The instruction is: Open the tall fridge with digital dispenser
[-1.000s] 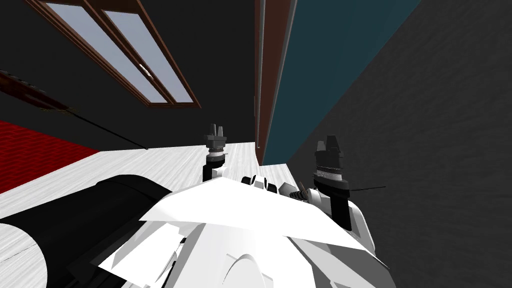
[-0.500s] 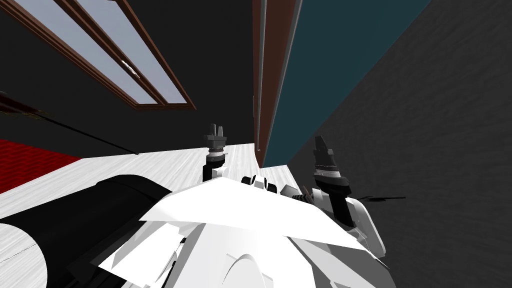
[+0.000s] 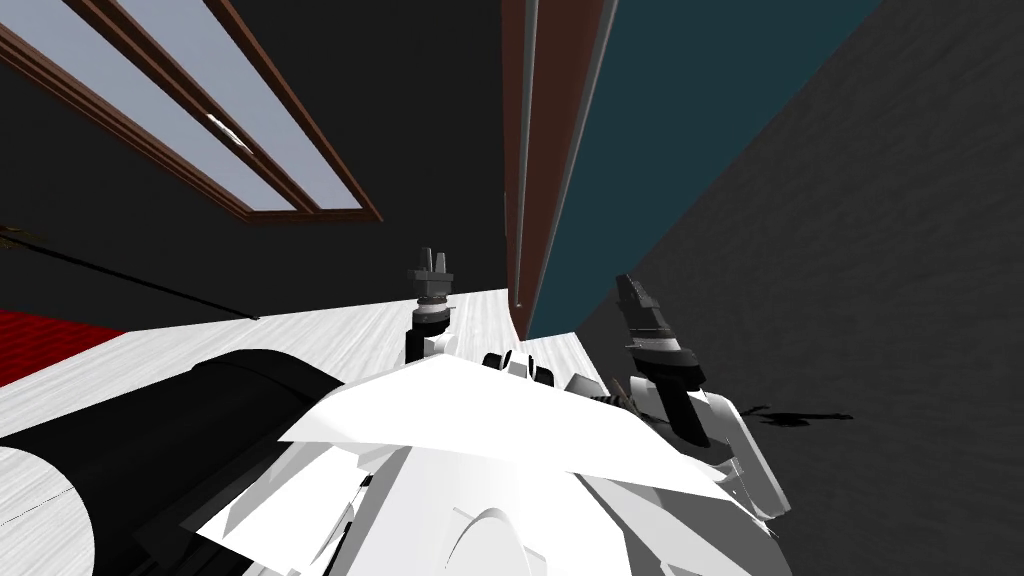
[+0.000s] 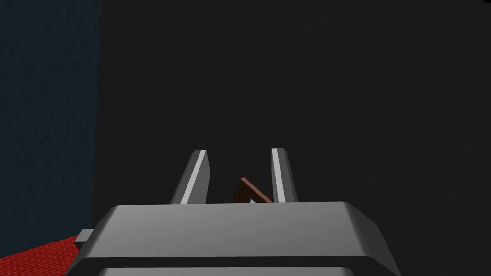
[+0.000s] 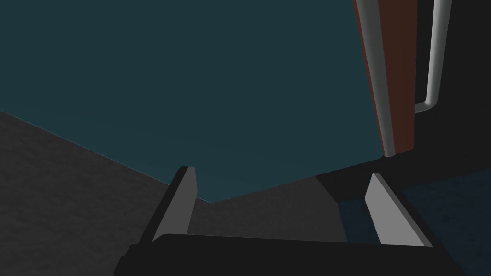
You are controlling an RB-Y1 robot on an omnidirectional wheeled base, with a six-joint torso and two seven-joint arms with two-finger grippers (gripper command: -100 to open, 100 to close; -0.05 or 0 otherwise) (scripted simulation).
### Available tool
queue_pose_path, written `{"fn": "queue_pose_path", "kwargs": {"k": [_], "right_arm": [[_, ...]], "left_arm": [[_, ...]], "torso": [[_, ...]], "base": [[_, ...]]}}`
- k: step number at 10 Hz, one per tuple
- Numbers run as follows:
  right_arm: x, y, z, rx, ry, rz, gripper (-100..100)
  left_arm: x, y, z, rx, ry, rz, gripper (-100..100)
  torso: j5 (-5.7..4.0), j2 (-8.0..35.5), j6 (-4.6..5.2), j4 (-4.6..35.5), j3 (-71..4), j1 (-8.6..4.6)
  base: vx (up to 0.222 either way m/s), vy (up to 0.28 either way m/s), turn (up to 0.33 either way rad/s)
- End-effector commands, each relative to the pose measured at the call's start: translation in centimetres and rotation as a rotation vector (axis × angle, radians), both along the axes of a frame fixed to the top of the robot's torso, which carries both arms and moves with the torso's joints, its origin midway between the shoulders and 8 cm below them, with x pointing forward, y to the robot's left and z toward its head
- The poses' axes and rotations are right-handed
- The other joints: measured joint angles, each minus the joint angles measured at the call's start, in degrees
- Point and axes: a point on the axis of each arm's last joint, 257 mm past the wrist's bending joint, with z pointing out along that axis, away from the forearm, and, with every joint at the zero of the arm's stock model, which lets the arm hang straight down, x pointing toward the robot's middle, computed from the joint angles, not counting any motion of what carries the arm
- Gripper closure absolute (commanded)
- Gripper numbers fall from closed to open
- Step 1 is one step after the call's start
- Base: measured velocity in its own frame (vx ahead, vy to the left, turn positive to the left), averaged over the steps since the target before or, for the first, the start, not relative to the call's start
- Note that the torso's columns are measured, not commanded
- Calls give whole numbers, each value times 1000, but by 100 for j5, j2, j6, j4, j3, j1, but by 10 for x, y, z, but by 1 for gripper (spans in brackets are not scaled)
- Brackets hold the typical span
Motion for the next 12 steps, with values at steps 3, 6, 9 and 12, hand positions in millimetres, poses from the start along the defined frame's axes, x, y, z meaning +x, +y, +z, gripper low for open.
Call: {"fn": "queue_pose_path", "kwargs": {"k": [3,6,9,12], "right_arm": [[10,-2,-9,-207,4,-48,-100],[19,-6,-13,-384,-6,-88,-100],[23,-8,-14,-492,-20,-114,-100],[31,-13,-12,-667,-52,-152,-100]], "left_arm": [[0,0,0,0,0,0,0],[0,0,0,0,0,0,0],[0,0,0,0,0,0,0],[0,0,0,0,0,0,0]], "torso": [[-1,-8,1,-1,-4,0],[-2,5,0,2,4,-3],[0,0,2,1,1,3],[-3,4,0,1,3,-10]], "base": [[104,81,-60],[91,86,-70],[82,91,-64],[76,90,-61]]}}
